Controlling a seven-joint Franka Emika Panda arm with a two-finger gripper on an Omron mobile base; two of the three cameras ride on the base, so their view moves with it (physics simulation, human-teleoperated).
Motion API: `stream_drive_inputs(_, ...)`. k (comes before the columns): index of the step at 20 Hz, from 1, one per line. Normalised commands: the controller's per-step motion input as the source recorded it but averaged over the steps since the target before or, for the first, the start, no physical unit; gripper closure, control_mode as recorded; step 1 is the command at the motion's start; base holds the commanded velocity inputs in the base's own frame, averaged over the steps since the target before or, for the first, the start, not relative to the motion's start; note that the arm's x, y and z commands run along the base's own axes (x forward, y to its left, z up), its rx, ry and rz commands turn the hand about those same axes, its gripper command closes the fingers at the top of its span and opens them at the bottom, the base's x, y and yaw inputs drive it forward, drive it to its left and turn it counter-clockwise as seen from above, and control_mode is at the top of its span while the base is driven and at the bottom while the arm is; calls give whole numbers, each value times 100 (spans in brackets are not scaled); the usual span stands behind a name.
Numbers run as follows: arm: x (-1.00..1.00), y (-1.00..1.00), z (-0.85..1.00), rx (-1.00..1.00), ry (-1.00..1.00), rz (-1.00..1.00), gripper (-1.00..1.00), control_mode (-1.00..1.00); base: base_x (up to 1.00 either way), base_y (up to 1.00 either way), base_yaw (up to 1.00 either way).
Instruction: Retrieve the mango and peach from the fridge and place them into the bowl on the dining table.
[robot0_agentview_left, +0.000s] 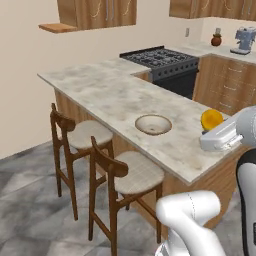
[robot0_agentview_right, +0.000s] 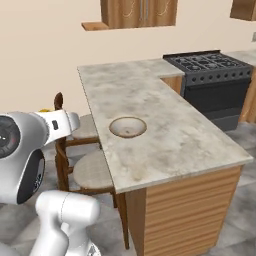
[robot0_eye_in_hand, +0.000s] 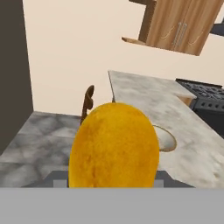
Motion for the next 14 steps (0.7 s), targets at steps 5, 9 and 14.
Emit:
stream_drive_inputs(5,0,0,0,0,0,0,100,100,89,23,2)
stream_drive_inputs(9,0,0,0,0,0,0,100,100,100,-7,-1)
stream_drive_inputs(14,0,0,0,0,0,0,100,100,100,-24,-5)
